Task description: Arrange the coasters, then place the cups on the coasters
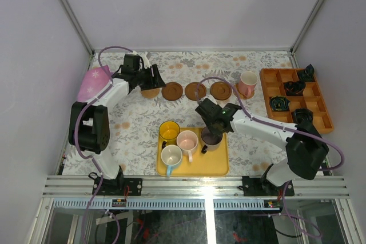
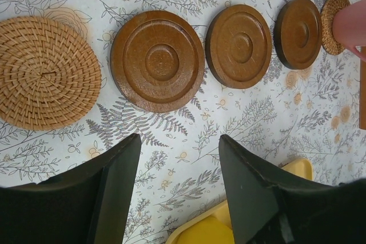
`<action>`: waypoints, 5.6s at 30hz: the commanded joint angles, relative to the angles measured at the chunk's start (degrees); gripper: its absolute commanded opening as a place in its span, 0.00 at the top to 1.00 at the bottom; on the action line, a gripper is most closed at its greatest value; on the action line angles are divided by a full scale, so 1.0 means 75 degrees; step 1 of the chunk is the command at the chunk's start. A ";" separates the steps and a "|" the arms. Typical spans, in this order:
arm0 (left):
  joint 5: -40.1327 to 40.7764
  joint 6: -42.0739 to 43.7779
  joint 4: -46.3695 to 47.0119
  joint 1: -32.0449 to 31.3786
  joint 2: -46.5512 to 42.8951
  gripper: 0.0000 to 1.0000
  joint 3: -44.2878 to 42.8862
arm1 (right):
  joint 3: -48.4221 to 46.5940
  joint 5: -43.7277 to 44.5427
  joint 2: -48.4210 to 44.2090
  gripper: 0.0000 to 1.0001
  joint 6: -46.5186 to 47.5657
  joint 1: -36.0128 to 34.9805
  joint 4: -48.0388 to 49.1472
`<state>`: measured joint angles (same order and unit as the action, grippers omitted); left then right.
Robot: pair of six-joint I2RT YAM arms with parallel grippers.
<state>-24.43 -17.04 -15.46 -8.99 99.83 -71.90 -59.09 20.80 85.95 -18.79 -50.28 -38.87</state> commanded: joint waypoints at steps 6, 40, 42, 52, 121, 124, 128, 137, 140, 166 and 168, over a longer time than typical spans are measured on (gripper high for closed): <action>-0.0078 0.0058 0.0167 -0.0040 0.0052 0.43 -0.0139 | -0.0950 0.1044 -0.0163 0.13 0.0005 0.0077 -0.0100; -0.0077 0.0080 0.0175 -0.0037 -0.0002 0.42 0.0044 | -0.0282 -0.1429 -0.1072 0.01 -0.1180 -0.0375 0.0234; -0.0071 0.0069 0.0184 -0.0043 -0.0010 0.43 0.0069 | -0.0262 -0.1523 -0.0968 0.00 -0.1141 -0.0384 0.0171; -0.0142 0.0033 0.0204 -0.0046 0.0099 0.43 0.0050 | 0.0067 -0.1269 -0.0792 0.01 -0.1442 -0.0431 -0.0041; -0.0216 0.0033 0.0131 -0.0043 0.0284 0.42 0.0012 | 0.0591 0.0518 -0.0917 0.99 -0.2919 0.0393 -0.0399; -0.0174 0.0045 0.0106 -0.0034 0.0307 0.42 0.0007 | 0.0486 0.0447 -0.0710 0.99 -0.2759 0.0397 -0.0224; -0.0162 0.0068 0.0094 -0.0049 0.0361 0.42 -0.0030 | 0.0263 0.0451 -0.0465 0.99 -0.2409 0.0440 -0.0034; -0.0109 0.0139 -0.0066 -0.0043 0.0479 0.42 -0.0161 | -0.0126 0.0228 0.0136 0.97 -0.1572 0.0731 0.0586; -0.0094 0.0128 -0.0083 -0.0043 0.0548 0.42 -0.0193 | -0.0286 0.0107 0.0352 0.96 -0.1284 0.0809 0.0839; -0.0234 0.0074 0.0030 -0.0040 0.0783 0.41 -0.0350 | -0.0209 0.0960 -0.1373 0.01 -0.1748 0.0898 0.0337; -0.0218 0.0081 0.0026 -0.0043 0.0756 0.41 -0.0355 | -0.0048 0.0404 -0.1514 0.01 -0.2091 0.0877 -0.0004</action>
<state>-25.54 -17.02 -16.25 -8.99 104.95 -72.53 -61.65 26.04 76.58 -29.32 -43.81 -32.86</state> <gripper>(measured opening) 0.584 0.988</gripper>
